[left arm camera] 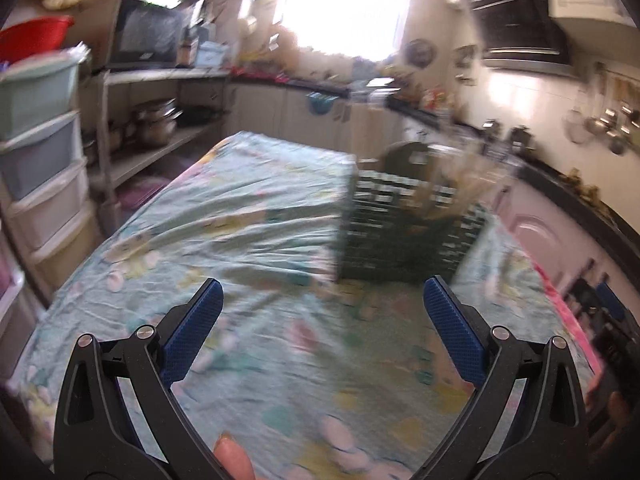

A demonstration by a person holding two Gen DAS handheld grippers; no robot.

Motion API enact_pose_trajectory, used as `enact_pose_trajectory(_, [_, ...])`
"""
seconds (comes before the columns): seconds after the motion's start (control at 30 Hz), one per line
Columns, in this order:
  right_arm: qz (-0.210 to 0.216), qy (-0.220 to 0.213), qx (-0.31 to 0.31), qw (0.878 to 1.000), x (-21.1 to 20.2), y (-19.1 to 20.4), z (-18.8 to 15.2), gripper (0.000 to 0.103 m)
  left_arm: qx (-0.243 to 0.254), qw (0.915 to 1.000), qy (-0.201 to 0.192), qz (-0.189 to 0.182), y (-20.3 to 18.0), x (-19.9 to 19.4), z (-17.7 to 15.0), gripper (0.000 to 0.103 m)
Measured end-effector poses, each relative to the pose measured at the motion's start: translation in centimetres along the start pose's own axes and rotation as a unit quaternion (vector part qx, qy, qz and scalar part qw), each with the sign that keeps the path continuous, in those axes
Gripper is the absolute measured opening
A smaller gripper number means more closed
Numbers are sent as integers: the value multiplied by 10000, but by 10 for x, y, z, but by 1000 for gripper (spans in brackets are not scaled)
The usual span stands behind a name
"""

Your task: Organize utensils

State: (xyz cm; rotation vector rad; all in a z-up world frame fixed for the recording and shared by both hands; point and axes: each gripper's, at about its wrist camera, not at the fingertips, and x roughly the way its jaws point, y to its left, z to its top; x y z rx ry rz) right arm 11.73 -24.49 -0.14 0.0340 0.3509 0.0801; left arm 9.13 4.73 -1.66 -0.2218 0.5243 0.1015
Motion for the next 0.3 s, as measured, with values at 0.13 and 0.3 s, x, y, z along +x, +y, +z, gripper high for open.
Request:
enact_pose_trajectory(0.13, [-549, 789, 260, 9950, 61, -44, 15, 97, -314, 9973, 504, 436, 46, 47, 29, 93])
enact_pose_trajectory(0.3, [-1121, 1813, -51, 9770, 157, -81, 9, 97, -186, 9863, 1017, 1285, 74, 118, 41, 93])
